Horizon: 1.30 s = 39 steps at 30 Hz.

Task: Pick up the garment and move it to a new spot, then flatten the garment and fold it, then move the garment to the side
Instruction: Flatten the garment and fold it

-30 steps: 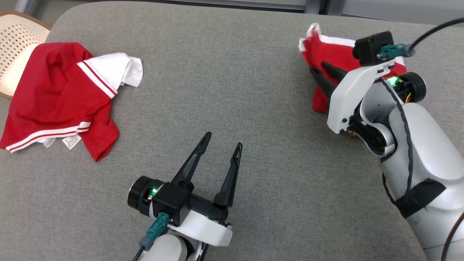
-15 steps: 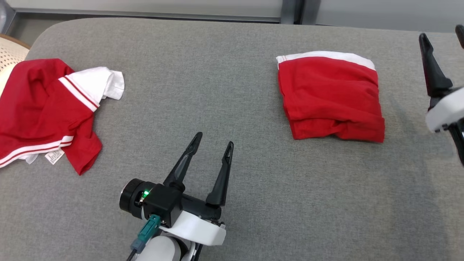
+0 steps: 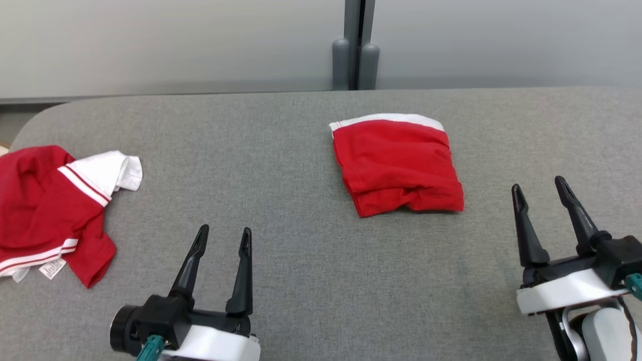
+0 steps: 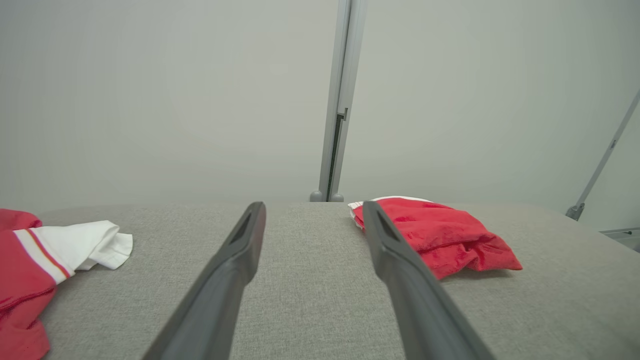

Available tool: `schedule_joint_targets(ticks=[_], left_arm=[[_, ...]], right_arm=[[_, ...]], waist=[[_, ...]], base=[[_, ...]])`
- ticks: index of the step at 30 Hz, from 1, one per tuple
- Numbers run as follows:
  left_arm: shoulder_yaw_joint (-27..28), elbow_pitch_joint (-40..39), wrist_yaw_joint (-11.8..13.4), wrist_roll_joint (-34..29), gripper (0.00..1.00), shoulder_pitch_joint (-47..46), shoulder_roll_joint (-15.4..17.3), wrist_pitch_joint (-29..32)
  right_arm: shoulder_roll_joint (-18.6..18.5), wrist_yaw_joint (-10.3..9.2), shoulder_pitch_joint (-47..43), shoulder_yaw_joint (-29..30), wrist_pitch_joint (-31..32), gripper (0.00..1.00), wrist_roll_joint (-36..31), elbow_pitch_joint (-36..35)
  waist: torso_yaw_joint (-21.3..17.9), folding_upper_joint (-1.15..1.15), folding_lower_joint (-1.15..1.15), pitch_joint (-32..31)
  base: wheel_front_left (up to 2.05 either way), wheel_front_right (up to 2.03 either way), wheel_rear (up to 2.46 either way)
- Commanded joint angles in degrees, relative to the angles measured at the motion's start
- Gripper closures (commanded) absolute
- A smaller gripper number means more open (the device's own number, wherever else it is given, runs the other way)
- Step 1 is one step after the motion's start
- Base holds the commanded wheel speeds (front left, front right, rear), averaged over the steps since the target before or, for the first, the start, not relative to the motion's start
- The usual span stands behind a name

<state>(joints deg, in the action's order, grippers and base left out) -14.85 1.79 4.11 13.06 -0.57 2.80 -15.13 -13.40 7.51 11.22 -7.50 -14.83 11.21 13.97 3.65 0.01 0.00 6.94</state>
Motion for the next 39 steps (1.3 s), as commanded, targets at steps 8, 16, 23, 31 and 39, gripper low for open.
schedule_joint_targets(ticks=[8, 16, 23, 31, 39], left_arm=[[5.29, -5.62, -0.21, -3.33, 0.00, 7.30, 0.16, -0.01], [7.29, -5.06, -1.07, -4.46, 0.00, 12.94, 0.16, -0.01], [8.50, -2.62, -1.88, -5.62, 0.00, 15.47, 0.18, 0.00], [8.45, -1.79, -1.86, -6.37, 0.00, 15.85, 0.17, 0.00], [8.51, -1.65, -1.45, -6.18, 0.00, 15.14, 0.17, -0.01]], right_arm=[[6.74, -0.04, -10.37, 3.92, -0.41, 0.00, -9.24, -10.99], [9.69, -0.03, -16.66, 7.00, -0.32, 0.00, -9.50, -12.85], [10.33, -0.03, -19.51, 4.50, -0.34, 0.00, -9.36, -10.55], [10.47, -0.03, -20.35, 3.81, -0.33, 0.00, -9.66, -10.55], [10.50, -0.03, -20.57, 3.93, -0.34, 0.00, -9.70, -11.08]], waist=[[-2.55, -0.01, 0.00, -7.73], [-2.13, -0.01, 0.00, -11.15], [-1.99, -0.01, 0.00, -12.72], [-1.52, -0.01, 0.00, -13.36], [-1.06, -0.01, 0.00, -13.01]], base=[[0.00, 0.00, 0.00], [0.00, 0.00, 0.00], [0.00, 0.00, 0.00], [0.00, 0.00, 0.00], [0.00, 0.00, 0.00]])
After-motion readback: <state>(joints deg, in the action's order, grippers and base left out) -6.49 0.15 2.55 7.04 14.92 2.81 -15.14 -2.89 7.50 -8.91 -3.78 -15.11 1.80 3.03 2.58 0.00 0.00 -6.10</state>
